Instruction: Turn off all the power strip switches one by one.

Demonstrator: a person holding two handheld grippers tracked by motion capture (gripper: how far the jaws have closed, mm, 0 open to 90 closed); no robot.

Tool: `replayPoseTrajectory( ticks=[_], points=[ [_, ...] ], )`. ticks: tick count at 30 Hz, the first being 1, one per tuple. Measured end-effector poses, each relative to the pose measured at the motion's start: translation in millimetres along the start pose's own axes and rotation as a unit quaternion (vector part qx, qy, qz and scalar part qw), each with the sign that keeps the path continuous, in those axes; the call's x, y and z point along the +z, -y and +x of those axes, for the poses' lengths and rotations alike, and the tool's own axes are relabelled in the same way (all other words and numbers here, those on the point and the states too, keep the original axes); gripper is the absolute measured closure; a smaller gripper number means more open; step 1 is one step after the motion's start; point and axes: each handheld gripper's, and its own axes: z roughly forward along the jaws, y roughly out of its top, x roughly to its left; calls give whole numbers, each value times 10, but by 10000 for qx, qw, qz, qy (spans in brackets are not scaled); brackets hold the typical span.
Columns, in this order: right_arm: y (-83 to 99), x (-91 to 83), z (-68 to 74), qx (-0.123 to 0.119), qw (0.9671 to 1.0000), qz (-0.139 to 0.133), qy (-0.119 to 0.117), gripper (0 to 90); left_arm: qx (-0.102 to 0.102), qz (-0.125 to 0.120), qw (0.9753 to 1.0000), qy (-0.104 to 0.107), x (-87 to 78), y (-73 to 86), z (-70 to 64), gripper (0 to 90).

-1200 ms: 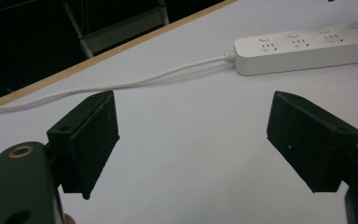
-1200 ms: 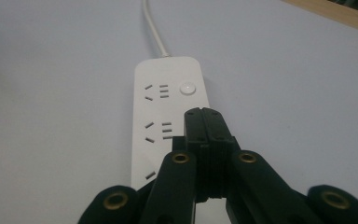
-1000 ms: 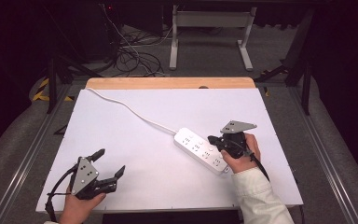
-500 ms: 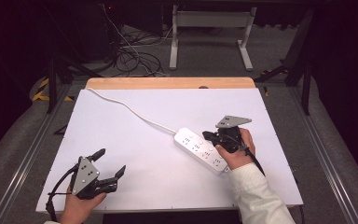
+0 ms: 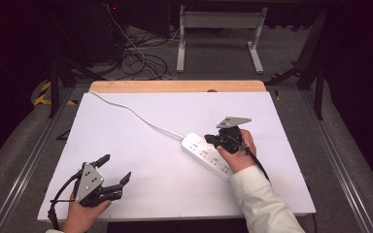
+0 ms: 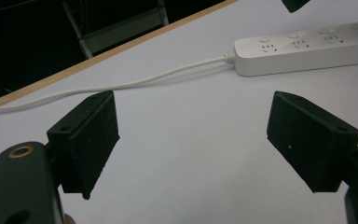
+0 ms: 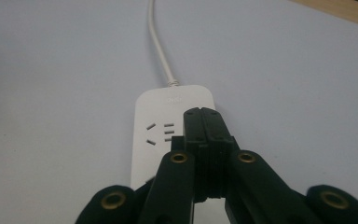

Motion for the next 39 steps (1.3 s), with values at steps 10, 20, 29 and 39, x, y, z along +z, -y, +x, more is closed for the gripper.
replayPoseTrajectory(
  ticks=[10, 20, 29, 39],
  points=[
    [18, 87, -66, 87, 9999, 125, 73, 900, -68, 11, 10000, 24, 4, 5, 0, 174],
    [26, 82, -70, 51, 9995, 307, 46, 900, -46, -3, 10000, 16, 4, 2, -2, 174],
    [48, 136, -66, -40, 9978, 658, -17, 900, -44, -4, 10000, 10, 3, 2, -1, 174],
    [65, 170, -50, -162, 9958, 893, 70, 900, -44, 0, 10000, 9, 4, 2, -1, 174]
  ],
)
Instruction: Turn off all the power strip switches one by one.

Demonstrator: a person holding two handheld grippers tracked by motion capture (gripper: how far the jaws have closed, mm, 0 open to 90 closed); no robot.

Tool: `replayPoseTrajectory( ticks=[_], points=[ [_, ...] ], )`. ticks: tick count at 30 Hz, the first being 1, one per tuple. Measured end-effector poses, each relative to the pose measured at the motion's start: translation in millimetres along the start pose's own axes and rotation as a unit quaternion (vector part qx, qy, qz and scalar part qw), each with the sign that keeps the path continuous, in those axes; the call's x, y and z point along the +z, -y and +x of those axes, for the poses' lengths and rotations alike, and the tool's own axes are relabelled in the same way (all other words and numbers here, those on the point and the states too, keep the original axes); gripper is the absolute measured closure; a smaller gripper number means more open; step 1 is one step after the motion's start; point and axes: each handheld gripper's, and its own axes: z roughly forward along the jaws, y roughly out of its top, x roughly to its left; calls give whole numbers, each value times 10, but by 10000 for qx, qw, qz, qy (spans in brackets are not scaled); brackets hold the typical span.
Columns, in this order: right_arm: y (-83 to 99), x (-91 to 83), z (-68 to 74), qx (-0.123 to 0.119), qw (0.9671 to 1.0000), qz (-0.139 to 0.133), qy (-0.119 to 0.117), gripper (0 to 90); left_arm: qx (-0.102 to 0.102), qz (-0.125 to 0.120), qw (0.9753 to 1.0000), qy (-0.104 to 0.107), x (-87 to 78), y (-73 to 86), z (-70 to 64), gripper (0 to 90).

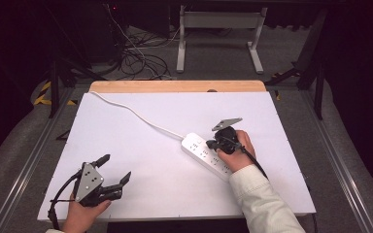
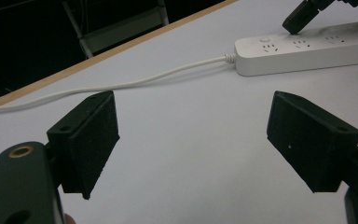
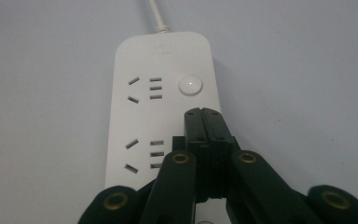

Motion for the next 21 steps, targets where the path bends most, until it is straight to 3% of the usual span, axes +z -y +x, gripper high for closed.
replayPoseTrajectory(
  ticks=[11, 13, 21],
  points=[
    [15, 30, 42, -86, 9998, 16, 197, 900, -21, 2, 10000, 12, -2, 2, -5, 174],
    [15, 31, 50, -102, 9997, 16, 224, 900, 50, -2, 10000, -19, -2, -1, 2, 174],
    [21, 24, 37, -51, 9999, 30, 107, 900, 50, 31, 10000, 9, 2, 1, -7, 174]
  ],
)
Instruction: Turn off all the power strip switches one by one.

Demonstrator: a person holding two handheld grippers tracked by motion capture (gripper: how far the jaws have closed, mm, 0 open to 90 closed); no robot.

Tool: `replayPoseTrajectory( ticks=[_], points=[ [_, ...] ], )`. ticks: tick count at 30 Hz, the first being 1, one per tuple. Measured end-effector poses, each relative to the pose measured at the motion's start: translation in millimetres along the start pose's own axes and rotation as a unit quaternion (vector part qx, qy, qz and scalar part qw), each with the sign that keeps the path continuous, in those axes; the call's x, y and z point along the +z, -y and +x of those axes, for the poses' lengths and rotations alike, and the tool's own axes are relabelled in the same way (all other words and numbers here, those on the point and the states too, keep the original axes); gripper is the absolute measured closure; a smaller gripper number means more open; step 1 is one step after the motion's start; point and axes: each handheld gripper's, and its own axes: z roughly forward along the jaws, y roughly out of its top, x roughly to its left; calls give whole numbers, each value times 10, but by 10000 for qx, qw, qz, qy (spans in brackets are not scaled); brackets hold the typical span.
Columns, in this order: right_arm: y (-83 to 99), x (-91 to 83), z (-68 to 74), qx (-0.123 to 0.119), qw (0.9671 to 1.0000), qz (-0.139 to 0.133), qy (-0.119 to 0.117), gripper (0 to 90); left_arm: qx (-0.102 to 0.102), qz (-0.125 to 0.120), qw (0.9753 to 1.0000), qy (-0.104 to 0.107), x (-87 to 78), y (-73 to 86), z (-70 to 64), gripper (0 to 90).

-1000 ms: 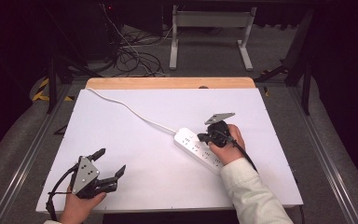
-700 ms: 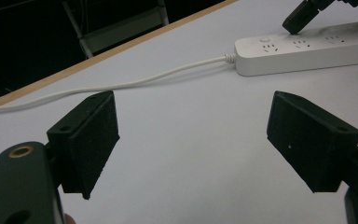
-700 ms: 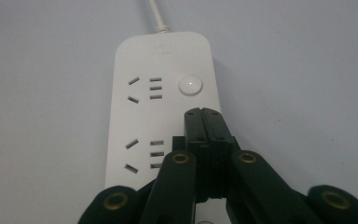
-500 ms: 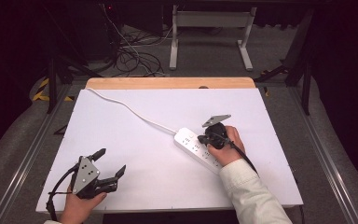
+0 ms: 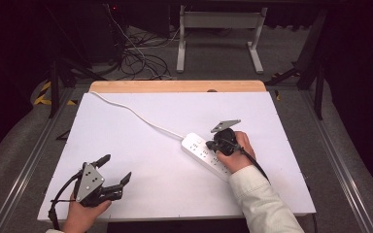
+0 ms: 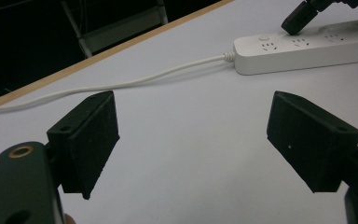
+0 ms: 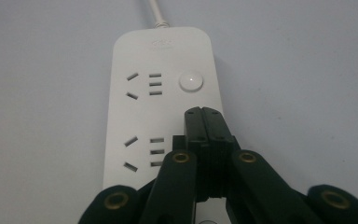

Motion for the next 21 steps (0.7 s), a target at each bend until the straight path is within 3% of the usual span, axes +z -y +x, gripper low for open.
replayPoseTrajectory(
  ticks=[8, 11, 13, 14, 15, 17, 21],
  points=[
    [6, 10, -12, 157, 9999, 29, -18, 900, -31, 11, 10000, 32, 10, 4, -5, 174],
    [10, 2, -6, 76, 10000, -23, -4, 900, -14, -12, 10000, 12, -2, 2, 4, 174],
    [30, -94, -31, 114, 9985, -524, -70, 900, -75, -16, 10000, 22, -1, 6, 11, 174],
    [38, -178, -50, 281, 9948, -956, -202, 900, -44, 8, 10000, 16, 2, 6, 22, 174],
    [30, -249, -58, 376, 9922, -1172, -204, 900, -99, 0, 9999, 17, 14, 9, 19, 174],
    [-2, -321, -43, 288, 9922, -1207, -131, 900, -96, 14, 9999, 27, 30, 5, 19, 174],
    [-39, -337, 15, 139, 9934, -1119, -200, 900, -72, 17, 10000, 24, 29, 0, 2, 174]
  ],
)
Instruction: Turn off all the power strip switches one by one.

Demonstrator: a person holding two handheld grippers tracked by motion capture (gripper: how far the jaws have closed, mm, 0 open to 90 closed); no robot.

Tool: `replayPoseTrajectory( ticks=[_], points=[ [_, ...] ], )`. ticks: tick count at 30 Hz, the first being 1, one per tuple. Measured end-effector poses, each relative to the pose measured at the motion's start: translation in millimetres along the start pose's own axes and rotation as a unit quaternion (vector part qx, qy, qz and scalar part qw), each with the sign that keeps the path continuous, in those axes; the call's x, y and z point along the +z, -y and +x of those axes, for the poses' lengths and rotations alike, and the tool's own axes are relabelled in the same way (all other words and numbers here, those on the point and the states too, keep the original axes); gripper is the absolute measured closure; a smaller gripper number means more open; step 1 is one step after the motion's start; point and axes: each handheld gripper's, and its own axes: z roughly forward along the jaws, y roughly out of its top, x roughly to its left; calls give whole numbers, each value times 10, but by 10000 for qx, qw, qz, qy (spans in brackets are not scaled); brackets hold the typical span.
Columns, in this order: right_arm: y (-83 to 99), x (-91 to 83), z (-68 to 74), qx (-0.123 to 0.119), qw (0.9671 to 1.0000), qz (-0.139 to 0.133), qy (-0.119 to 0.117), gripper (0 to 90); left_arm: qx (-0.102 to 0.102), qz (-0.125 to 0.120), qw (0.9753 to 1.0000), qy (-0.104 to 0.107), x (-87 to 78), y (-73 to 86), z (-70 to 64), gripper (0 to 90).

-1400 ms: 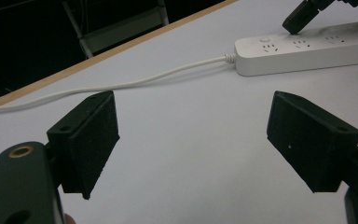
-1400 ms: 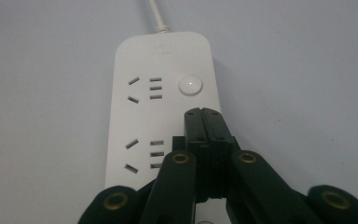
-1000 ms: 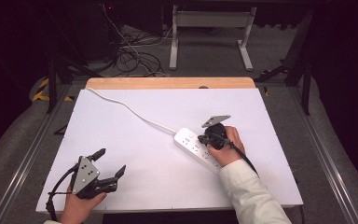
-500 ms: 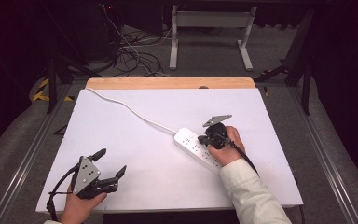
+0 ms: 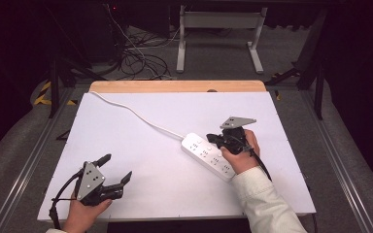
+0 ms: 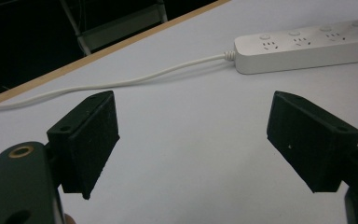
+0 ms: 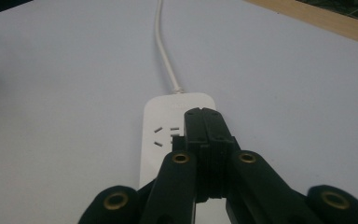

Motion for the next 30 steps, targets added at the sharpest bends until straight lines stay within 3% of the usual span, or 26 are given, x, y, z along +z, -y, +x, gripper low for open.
replayPoseTrajectory(
  ticks=[16, 30],
  points=[
    [-140, 61, 27, -134, 9998, 11, -123, 900, -12, 2, 10000, -2, -10, 3, 8, 174],
    [-217, 332, -10, 96, 9996, 238, -83, 900, 21, -16, 10000, -17, -20, 1, 14, 174]
  ],
)
